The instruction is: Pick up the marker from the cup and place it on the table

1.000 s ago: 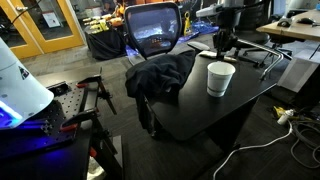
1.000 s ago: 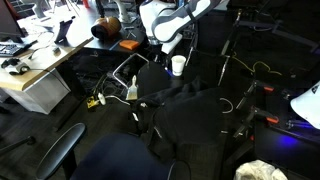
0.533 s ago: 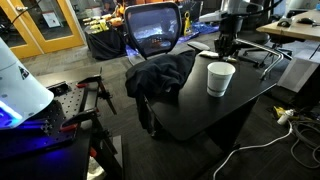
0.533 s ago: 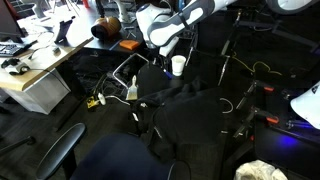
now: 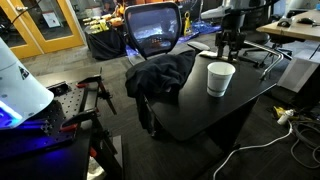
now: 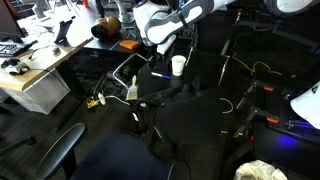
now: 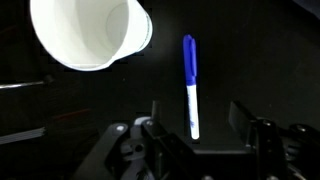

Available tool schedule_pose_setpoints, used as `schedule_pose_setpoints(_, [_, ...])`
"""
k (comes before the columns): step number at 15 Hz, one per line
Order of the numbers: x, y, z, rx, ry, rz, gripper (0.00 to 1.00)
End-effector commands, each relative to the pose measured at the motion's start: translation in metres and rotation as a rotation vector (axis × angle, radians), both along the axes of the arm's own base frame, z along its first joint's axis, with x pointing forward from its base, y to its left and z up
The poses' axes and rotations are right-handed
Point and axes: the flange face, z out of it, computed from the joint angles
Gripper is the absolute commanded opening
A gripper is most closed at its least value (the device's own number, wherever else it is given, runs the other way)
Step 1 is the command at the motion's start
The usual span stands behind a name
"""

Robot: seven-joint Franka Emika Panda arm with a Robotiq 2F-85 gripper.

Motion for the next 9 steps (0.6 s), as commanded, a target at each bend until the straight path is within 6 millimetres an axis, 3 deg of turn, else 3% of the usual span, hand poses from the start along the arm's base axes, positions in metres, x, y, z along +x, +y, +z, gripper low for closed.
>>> schedule_pose_setpoints(1, [-0.004, 0.008, 0.036, 0.015, -0.037, 0.028, 1.00])
schedule_pose_setpoints(9, [-0.024, 0.018, 0.084, 0.043, -0.088, 0.037, 1.00])
